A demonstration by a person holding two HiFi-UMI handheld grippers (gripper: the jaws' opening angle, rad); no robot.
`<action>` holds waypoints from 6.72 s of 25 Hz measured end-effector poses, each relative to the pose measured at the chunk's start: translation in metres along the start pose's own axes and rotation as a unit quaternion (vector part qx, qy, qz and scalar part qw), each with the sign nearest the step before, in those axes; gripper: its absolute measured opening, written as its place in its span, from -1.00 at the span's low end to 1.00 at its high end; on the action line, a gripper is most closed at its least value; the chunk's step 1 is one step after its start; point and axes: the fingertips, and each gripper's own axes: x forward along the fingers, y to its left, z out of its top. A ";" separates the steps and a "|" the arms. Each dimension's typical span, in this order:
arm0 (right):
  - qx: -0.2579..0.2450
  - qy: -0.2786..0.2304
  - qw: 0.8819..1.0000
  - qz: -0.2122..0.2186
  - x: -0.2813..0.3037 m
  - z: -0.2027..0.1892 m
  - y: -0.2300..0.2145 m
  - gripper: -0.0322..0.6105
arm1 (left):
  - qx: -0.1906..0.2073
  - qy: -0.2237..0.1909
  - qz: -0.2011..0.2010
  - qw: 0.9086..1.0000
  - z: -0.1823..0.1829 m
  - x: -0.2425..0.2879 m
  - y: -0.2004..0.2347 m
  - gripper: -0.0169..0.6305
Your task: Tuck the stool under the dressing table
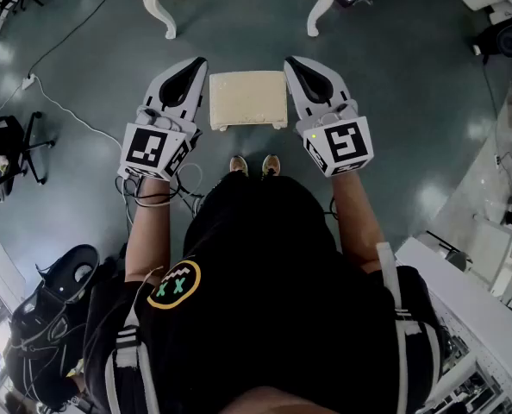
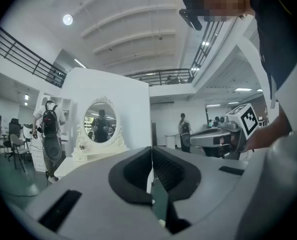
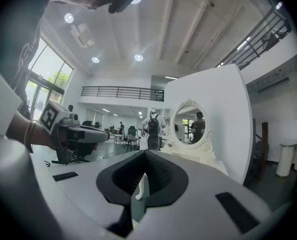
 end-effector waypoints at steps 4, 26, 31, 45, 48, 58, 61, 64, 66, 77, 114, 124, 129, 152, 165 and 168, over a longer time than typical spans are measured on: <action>-0.004 0.002 1.000 -0.001 0.001 -0.003 -0.002 -0.84 | 0.000 -0.001 0.001 1.000 -0.002 0.002 0.000 -0.88; 0.020 -0.008 1.000 -0.004 0.005 -0.008 -0.011 -0.22 | 0.011 -0.001 -0.011 1.000 -0.009 0.009 0.000 -0.39; 0.025 -0.007 1.000 -0.005 0.007 -0.007 -0.014 0.50 | 0.040 -0.002 -0.012 0.999 -0.009 0.008 0.003 0.29; 0.032 0.034 0.999 0.008 0.016 -0.041 -0.018 0.93 | 0.024 0.021 0.008 0.999 -0.036 0.008 0.012 0.42; 0.041 0.055 0.998 0.014 0.024 -0.075 -0.016 0.93 | 0.012 0.048 0.003 0.999 -0.074 0.009 0.014 0.42; 0.070 0.118 0.990 0.023 0.020 -0.244 0.004 0.93 | -0.024 0.113 0.009 0.993 -0.239 0.001 -0.008 0.42; 0.086 0.138 0.987 0.020 0.021 -0.282 0.011 0.93 | -0.034 0.130 0.008 0.991 -0.277 -0.002 -0.011 0.42; 0.124 0.185 0.975 0.017 0.033 -0.365 0.009 0.93 | -0.064 0.170 -0.005 0.983 -0.353 0.006 -0.009 0.42; 0.141 0.225 0.964 0.020 0.039 -0.439 0.011 0.93 | -0.090 0.210 -0.010 0.973 -0.427 0.008 -0.009 0.44; 0.247 0.422 0.872 -0.028 0.033 -0.769 0.022 0.96 | -0.265 0.377 0.089 0.883 -0.769 -0.031 0.009 0.49; 0.285 0.418 0.862 -0.007 0.163 -0.797 -0.035 0.70 | -0.279 0.402 0.047 0.871 -0.807 0.064 0.095 0.49; 0.288 0.391 0.874 -0.025 0.224 -0.789 -0.099 0.67 | -0.285 0.394 0.071 0.871 -0.802 0.133 0.141 0.49; 0.292 0.389 0.873 -0.024 0.243 -0.784 -0.115 0.66 | -0.291 0.398 0.081 0.866 -0.799 0.152 0.157 0.49; 0.252 0.412 0.872 -0.076 0.364 -0.778 -0.189 0.60 | -0.275 0.394 0.106 0.870 -0.807 0.251 0.264 0.48; 0.233 0.418 0.874 -0.086 0.422 -0.773 -0.239 0.51 | -0.237 0.404 0.162 0.869 -0.803 0.310 0.311 0.45; 0.231 0.425 0.871 -0.084 0.429 -0.773 -0.241 0.51 | -0.243 0.415 0.160 0.862 -0.805 0.312 0.316 0.45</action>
